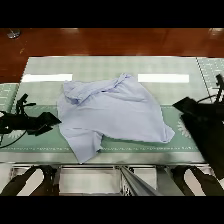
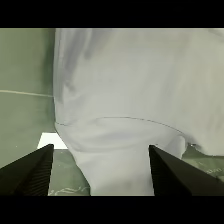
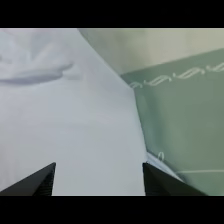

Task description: Fold the shirts.

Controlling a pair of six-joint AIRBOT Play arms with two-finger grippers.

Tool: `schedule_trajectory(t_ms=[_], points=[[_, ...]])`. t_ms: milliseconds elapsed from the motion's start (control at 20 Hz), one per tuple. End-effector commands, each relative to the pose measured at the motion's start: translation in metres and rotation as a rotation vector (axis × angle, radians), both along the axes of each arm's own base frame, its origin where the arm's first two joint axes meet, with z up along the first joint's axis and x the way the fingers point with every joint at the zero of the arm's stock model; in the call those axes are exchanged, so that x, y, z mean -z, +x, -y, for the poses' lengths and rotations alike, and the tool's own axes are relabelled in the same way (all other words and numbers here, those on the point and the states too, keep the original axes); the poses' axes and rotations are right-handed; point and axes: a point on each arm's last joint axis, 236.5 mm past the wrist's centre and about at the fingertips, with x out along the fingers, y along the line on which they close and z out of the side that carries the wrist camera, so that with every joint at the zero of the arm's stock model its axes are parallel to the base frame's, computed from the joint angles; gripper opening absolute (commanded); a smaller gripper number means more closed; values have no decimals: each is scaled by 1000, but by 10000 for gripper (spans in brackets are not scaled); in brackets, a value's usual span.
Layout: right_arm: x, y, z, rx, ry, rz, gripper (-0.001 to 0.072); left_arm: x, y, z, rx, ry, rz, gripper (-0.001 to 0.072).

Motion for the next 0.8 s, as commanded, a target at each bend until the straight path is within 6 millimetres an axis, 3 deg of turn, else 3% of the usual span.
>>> schedule_trajectory(t_ms=[0, 150, 500, 750], points=[[31, -37, -25, 27, 98, -43, 619, 17, -9, 15, -68, -73, 10, 703], [38, -42, -28, 27, 112, -64, 619, 18, -5, 36, -108, -182, 44, 702], [35, -31, -21, 99, 121, -42, 619, 30, 8, 28, -156, -127, 94, 702], [33, -28, -22, 117, 140, -35, 619, 41, 20, 61, -65, -92, 123, 700]])
